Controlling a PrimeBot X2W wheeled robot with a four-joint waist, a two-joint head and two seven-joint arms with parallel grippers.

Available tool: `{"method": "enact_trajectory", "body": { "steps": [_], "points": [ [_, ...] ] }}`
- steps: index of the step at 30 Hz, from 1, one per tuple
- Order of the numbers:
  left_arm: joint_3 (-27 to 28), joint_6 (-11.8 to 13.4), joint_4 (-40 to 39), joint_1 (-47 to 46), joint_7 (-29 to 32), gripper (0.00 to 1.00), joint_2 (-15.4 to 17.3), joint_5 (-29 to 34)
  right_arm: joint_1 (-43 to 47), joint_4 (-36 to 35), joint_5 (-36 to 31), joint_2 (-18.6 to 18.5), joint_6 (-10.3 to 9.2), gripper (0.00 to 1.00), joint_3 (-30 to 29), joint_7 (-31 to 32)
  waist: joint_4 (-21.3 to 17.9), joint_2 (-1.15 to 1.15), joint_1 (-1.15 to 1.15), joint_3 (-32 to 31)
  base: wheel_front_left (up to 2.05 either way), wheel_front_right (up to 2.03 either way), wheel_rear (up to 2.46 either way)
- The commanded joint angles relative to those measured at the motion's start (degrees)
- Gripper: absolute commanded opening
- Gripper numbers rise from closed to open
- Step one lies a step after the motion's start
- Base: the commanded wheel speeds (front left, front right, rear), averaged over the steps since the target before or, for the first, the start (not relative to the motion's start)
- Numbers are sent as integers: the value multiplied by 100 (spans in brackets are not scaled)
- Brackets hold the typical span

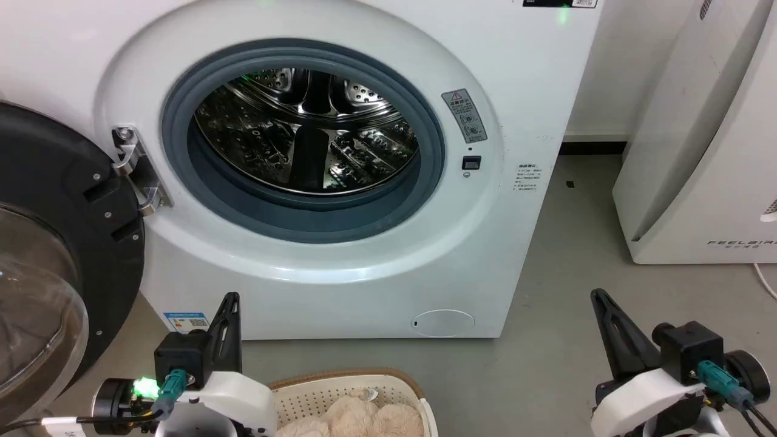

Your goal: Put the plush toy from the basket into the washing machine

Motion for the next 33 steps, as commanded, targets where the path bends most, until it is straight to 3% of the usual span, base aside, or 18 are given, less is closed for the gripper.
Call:
{"method": "enact_trajectory", "body": {
  "steps": [1, 23, 24, 33],
  "points": [
    [19, -25, -24, 63, 2, 0, 1, 15, 98, -18, -46, 0, -5, 0, -14, 8, 0, 0, 0, 0, 0, 0, 0],
    [19, -25, -24, 63, 2, 0, 1, 15, 98, -18, -46, 0, -5, 0, -14, 8, 0, 0, 0, 0, 0, 0, 0],
    [0, 0, 0, 0, 0, 100, 0, 0, 1, 0, -1, 0, 0, 100, -1, 0, 0, 0, 0, 0, 0, 0, 0],
    [-47, 36, 39, 17, -68, 100, 0, -37, 17, 1, 72, 0, 0, 100, -10, -69, -5, 0, 0, 15, 0, 0, 0]
  ]
}}
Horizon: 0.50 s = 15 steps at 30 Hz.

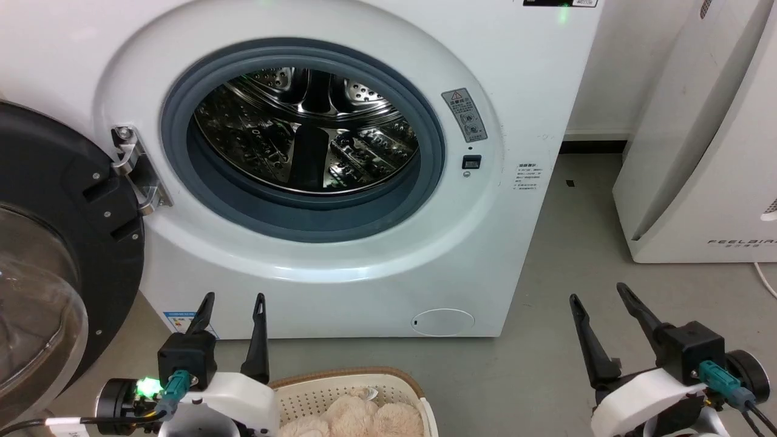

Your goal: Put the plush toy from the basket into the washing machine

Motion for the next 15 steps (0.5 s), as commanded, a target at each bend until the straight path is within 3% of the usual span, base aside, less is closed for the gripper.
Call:
{"method": "enact_trajectory", "body": {
  "steps": [1, 15],
  "points": [
    [-15, 30, 33, 20, -68, 100, 0, -40, 24, -3, 65, 0, 0, 100, -20, -59, -2, 0, 0, 10, 0, 0, 0],
    [-135, 52, 348, -65, -236, 100, 0, -127, -7, -54, 97, 0, -1, 100, -50, -226, -32, 0, 0, 223, 0, 0, 0]
  ]
}}
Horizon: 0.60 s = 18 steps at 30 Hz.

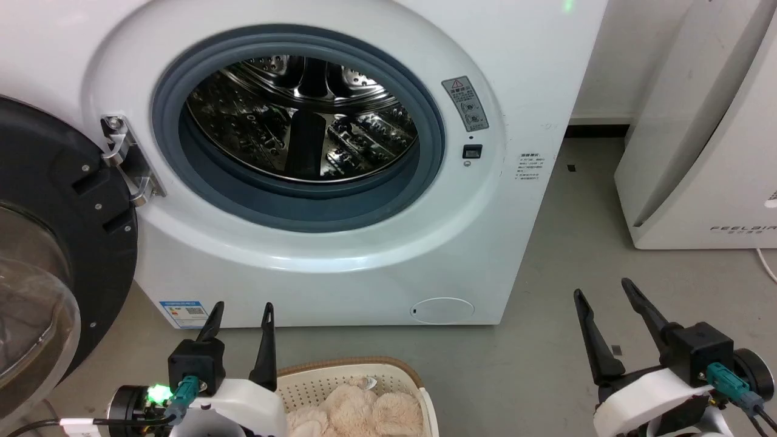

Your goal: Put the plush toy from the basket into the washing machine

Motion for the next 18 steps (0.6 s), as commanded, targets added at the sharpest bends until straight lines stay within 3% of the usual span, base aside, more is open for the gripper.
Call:
{"method": "enact_trajectory", "body": {
  "steps": [1, 18],
  "points": [
    [-42, 20, 84, -78, -66, 100, 1, -29, -15, -40, 27, 0, -1, 100, -11, -54, -6, 0, 0, 53, 0, 0, 0],
    [-216, -35, 1088, -487, -270, 100, 20, -84, -149, -190, 148, 0, -2, 100, -76, -256, -81, 0, 0, 555, 0, 0, 0]
  ]
}}
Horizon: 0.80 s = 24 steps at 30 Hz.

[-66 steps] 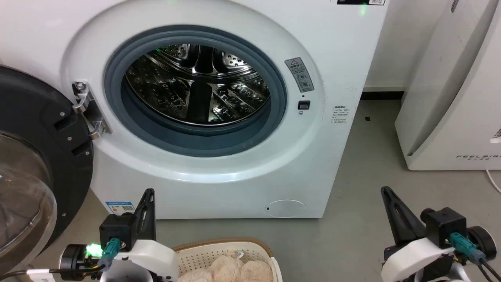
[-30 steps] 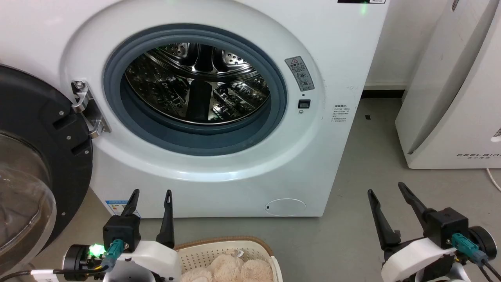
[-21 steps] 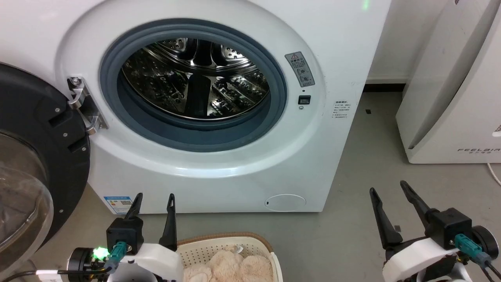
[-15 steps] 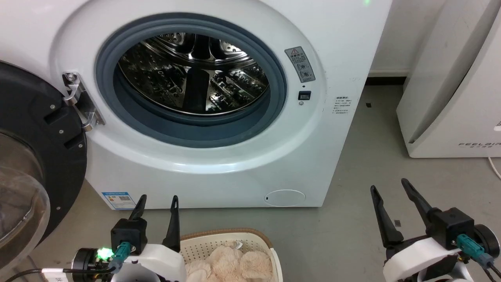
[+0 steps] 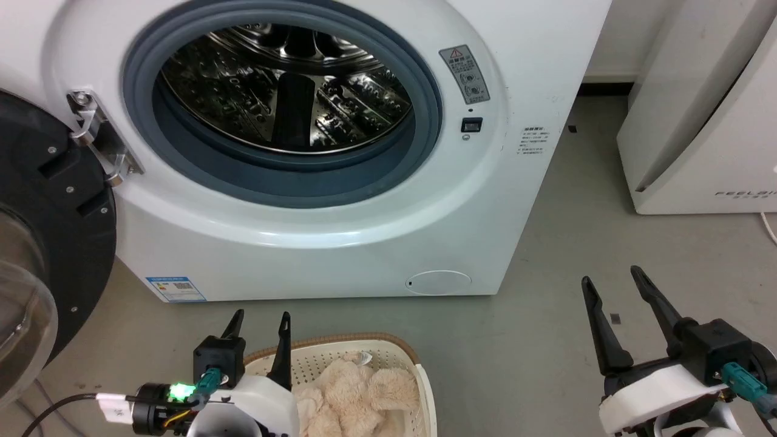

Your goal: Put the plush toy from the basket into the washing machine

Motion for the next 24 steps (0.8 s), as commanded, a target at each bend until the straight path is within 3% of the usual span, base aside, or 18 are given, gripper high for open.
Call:
{"method": "enact_trajectory", "body": {
  "steps": [1, 24],
  "points": [
    [-52, -18, 233, -168, -65, 100, 19, -35, -115, -39, 108, 0, -2, 100, -27, -66, -26, 0, 0, 83, 0, 0, 0],
    [-282, -198, 2355, -1100, -290, 100, 218, -288, -360, -229, 327, 0, -3, 100, -22, -352, -205, 0, 0, 912, 0, 0, 0]
  ]
}}
